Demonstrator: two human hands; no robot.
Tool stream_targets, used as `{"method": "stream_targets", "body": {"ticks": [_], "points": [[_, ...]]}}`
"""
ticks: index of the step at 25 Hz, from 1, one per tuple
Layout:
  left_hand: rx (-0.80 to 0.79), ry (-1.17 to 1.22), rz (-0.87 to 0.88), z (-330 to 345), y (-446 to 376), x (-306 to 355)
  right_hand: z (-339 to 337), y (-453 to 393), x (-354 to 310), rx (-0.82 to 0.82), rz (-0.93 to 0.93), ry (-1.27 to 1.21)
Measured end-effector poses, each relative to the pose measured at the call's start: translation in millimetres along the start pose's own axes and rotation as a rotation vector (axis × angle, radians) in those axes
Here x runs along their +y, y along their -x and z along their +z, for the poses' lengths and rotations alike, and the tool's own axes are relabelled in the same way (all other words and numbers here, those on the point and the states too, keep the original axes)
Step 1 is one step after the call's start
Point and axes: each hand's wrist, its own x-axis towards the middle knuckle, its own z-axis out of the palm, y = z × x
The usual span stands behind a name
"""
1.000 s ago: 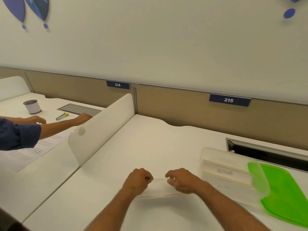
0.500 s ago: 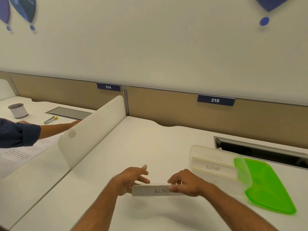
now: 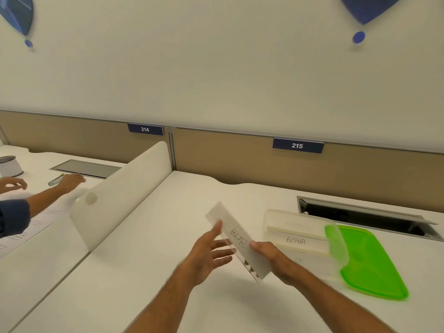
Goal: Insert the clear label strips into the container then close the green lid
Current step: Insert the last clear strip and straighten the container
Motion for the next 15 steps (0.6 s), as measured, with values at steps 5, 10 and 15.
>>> {"method": "stream_targets", "body": {"ticks": [5, 10, 15], "points": [[0.036, -0.286, 0.185, 44, 2, -7, 14, 4, 1, 0.048, -0.005, -0.311], [0.052, -0.401, 0.251, 60, 3, -2, 8, 12, 6, -0.025, -0.048, -0.382], [0.116, -0.698, 0.301, 72, 2, 4, -3, 18, 13, -0.035, -0.073, -0.346]]}}
